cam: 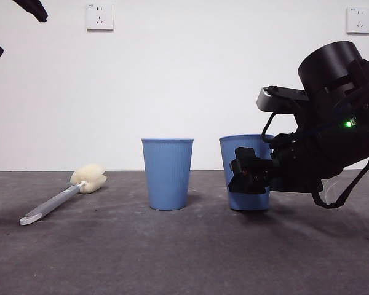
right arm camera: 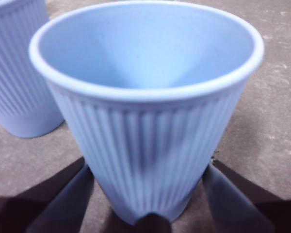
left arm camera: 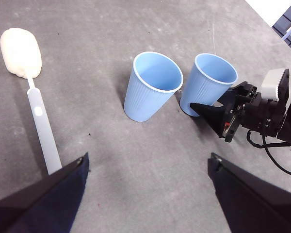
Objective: Pick up the cup brush,pick up the cup,insert the brush into the cup,clean the cup,put the cup brush back,put the cup back to the fixed position on the table
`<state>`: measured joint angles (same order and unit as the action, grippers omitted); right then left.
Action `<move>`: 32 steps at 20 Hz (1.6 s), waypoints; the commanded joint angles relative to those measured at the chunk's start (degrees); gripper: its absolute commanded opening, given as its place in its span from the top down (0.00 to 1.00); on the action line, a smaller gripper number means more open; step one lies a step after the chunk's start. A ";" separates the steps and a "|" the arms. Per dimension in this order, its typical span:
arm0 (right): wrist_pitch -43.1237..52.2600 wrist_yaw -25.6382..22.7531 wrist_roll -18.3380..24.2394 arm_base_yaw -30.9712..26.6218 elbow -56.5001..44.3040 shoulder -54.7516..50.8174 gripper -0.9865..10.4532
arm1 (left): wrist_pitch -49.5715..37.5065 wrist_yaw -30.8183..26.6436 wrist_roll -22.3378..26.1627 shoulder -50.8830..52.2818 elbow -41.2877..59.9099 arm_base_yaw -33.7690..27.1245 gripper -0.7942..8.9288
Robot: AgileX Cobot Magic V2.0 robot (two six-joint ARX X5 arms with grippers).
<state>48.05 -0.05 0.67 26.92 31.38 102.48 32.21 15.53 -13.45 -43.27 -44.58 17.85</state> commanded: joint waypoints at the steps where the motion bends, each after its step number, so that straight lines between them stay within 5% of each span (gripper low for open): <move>1: 0.11 0.04 0.04 0.00 -0.02 1.55 0.92 | -0.11 -0.20 1.29 -0.02 0.44 0.00 0.50; 10: -6.58 -1.31 1.95 -1.18 -0.02 1.55 0.90 | -0.04 -0.15 1.53 -0.04 0.44 0.00 0.50; 14: -9.35 0.98 1.05 -1.16 -0.04 1.53 0.65 | 0.04 -0.15 1.53 -0.46 0.44 0.00 0.50; 20: -9.68 2.21 0.37 -1.11 -0.04 1.51 0.52 | 2.27 -0.39 2.86 -1.75 0.44 0.00 0.50; 27: -13.22 3.30 -0.72 -1.09 -0.04 0.68 0.52 | 2.51 -0.52 3.21 -1.75 0.44 0.00 0.50; 32: -29.59 4.59 -0.87 -1.01 -0.04 -8.96 0.52 | 2.45 -0.52 3.23 -1.75 0.44 0.00 0.50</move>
<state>20.73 4.21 1.56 25.80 32.51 93.49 34.85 15.16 -11.03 -45.10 -44.58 17.85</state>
